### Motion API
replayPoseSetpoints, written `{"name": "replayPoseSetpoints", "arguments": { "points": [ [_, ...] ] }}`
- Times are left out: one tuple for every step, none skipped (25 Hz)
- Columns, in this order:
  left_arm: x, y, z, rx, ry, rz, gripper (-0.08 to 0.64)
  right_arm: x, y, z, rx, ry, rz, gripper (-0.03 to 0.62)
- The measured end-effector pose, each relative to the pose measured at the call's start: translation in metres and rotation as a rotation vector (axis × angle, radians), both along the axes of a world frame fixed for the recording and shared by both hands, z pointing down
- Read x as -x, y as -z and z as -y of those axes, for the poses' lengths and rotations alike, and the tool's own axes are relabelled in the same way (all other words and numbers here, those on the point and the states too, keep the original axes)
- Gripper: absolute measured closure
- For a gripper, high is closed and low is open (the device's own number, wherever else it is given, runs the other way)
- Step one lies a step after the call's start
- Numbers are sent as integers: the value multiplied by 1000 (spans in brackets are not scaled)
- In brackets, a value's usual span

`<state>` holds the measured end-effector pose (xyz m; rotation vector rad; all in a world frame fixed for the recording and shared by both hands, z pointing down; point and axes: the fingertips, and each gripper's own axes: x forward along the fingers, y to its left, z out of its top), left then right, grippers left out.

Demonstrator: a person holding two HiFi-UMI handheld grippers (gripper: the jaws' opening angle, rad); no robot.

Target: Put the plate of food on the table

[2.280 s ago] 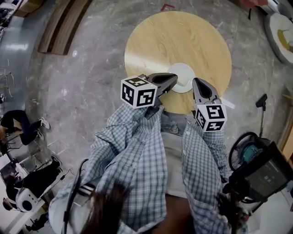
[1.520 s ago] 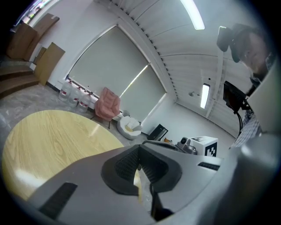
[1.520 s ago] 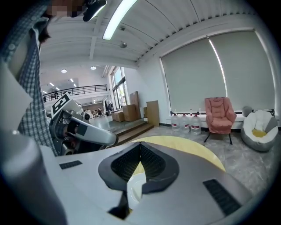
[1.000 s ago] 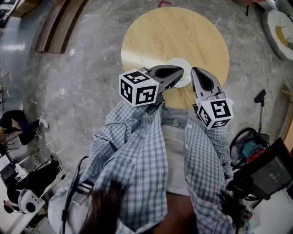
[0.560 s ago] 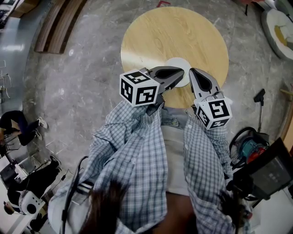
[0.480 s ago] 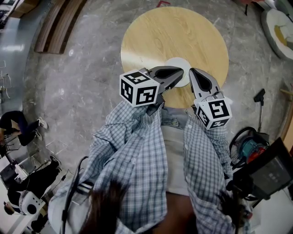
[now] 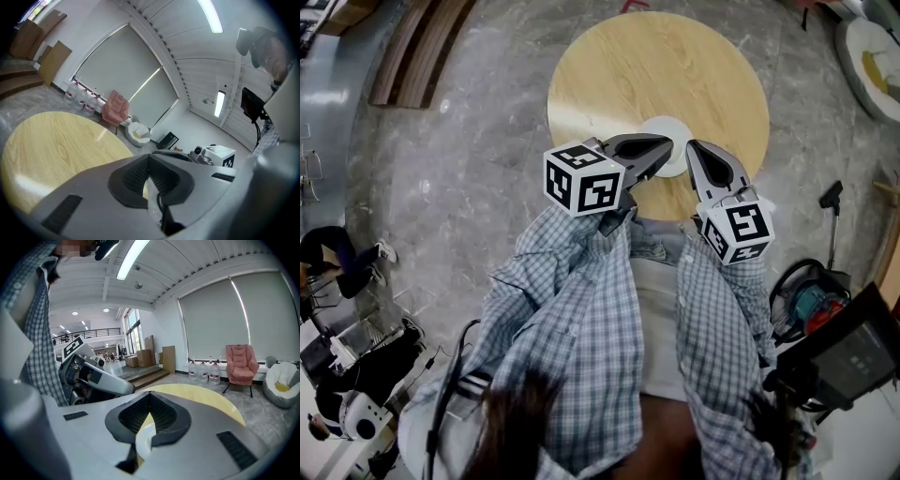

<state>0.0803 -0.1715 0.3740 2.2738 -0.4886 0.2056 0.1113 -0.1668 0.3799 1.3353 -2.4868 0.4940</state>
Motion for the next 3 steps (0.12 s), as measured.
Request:
{"name": "replayPoseSetpoints", "arguments": {
  "points": [
    [0, 0, 0, 1, -1, 1, 552, -1, 0, 0, 1, -2, -1, 584],
    [-1, -1, 0, 1, -3, 2, 552, -1, -1, 0, 1, -4, -2, 586],
    [-1, -1, 0, 2, -4, 4, 552, -2, -1, 0, 2, -7, -2, 584]
  ]
}}
